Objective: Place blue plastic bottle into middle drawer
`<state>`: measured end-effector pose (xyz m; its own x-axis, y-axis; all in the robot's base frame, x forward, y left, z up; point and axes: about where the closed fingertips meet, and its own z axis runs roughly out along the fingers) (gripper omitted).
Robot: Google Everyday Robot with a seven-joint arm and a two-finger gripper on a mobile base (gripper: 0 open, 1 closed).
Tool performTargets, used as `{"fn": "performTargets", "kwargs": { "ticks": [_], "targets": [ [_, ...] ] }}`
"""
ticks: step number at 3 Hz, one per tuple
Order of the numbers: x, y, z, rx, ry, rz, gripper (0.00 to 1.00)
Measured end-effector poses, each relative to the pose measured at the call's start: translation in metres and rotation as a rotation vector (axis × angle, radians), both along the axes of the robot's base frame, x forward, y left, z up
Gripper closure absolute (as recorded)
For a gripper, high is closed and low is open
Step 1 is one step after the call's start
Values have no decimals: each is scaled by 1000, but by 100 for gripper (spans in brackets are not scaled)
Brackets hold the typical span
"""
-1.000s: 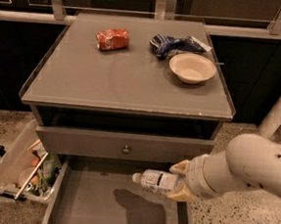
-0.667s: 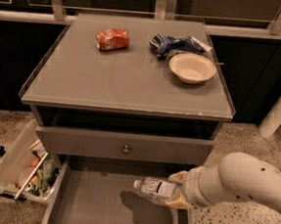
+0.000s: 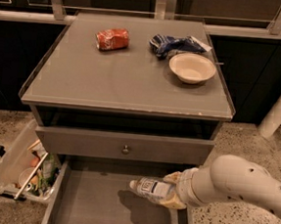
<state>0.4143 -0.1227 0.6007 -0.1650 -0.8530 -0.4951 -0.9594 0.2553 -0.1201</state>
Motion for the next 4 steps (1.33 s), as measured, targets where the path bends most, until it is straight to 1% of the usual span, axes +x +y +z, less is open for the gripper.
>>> {"fn": "performTargets", "kwargs": {
  "ticks": [1, 2, 3, 4],
  "targets": [
    [10, 17, -35, 3, 3, -21, 100],
    [18, 30, -64, 27, -23, -45, 100],
    [29, 42, -92, 68, -55, -70, 100],
    [38, 53, -123, 101, -61, -81, 100]
  ]
}}
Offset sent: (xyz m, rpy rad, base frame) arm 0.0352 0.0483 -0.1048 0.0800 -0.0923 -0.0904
